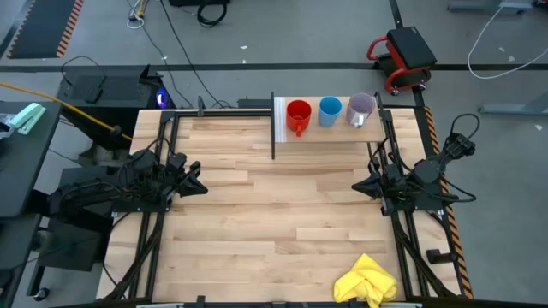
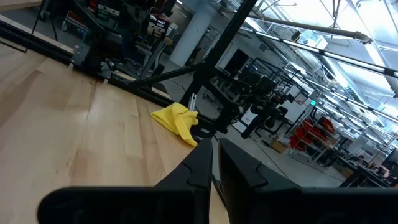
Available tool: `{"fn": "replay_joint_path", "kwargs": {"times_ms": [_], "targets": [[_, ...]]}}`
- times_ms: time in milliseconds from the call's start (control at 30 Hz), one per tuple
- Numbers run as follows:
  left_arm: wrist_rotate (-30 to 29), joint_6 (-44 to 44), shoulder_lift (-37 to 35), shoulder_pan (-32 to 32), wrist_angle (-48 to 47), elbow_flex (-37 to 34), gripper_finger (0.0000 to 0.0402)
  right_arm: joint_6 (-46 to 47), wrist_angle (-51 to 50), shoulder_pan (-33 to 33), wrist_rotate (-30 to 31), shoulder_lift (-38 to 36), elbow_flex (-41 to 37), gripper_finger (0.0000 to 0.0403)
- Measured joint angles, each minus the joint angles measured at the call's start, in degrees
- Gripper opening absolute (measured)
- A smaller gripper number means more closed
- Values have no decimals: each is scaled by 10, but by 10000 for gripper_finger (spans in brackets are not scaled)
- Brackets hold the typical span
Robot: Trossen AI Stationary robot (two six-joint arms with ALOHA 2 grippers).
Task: Stack small to large cups/mugs on shelf
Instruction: Return to Home Position
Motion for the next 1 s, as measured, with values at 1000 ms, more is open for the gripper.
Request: {"fn": "replay_joint_path", "kwargs": {"times_ms": [1000], "targets": [[0, 0, 0, 0, 0, 0, 30, 0, 0, 0, 0, 0, 0, 11]]}}
